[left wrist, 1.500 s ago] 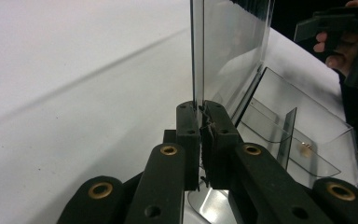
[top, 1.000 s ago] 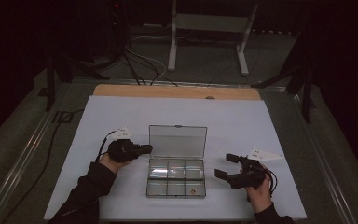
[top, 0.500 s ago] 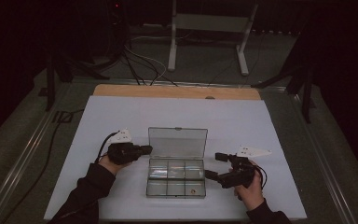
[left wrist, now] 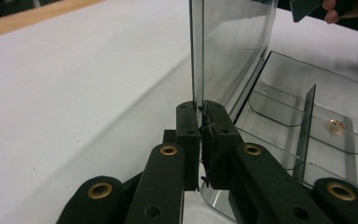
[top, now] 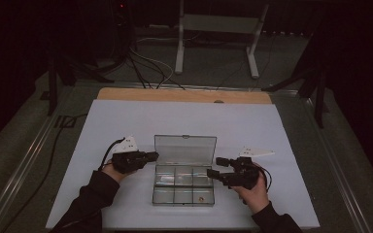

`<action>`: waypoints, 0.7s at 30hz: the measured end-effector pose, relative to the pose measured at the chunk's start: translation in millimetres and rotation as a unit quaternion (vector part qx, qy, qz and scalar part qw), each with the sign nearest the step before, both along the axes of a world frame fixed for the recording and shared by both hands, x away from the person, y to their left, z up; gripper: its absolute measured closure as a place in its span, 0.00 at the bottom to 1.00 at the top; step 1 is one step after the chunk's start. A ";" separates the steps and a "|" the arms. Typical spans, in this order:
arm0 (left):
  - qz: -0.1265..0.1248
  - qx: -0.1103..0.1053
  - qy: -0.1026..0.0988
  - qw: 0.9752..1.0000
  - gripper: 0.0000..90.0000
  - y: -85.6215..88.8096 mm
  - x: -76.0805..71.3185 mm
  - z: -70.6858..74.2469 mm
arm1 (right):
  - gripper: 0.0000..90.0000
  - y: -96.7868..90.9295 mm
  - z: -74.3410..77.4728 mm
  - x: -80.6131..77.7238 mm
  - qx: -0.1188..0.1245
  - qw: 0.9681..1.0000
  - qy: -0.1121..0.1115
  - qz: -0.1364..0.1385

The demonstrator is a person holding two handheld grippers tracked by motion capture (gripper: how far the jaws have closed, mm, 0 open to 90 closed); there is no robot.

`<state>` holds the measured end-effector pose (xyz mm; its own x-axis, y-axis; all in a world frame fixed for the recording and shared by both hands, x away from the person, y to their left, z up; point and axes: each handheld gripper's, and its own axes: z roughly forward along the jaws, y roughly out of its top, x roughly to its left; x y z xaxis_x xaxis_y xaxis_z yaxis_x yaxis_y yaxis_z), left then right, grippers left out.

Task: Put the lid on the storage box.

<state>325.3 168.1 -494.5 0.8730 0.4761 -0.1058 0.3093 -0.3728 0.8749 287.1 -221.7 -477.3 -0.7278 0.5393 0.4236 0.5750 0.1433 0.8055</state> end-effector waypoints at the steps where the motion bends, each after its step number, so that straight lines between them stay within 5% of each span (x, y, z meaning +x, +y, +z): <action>1: -0.002 0.000 -0.002 1.000 0.98 0.2 -0.1 -0.1 | 0.36 0.7 0.0 0.7 -0.005 1.000 0.001 -0.002; 12: -0.019 0.011 -0.037 0.999 0.98 0.6 -5.2 0.6 | 0.68 1.0 -1.2 5.8 -0.032 0.999 0.013 -0.020; 21: -0.028 0.022 -0.057 0.998 0.98 0.7 -8.9 1.3 | 0.92 -3.0 1.2 7.4 -0.027 0.999 0.020 -0.017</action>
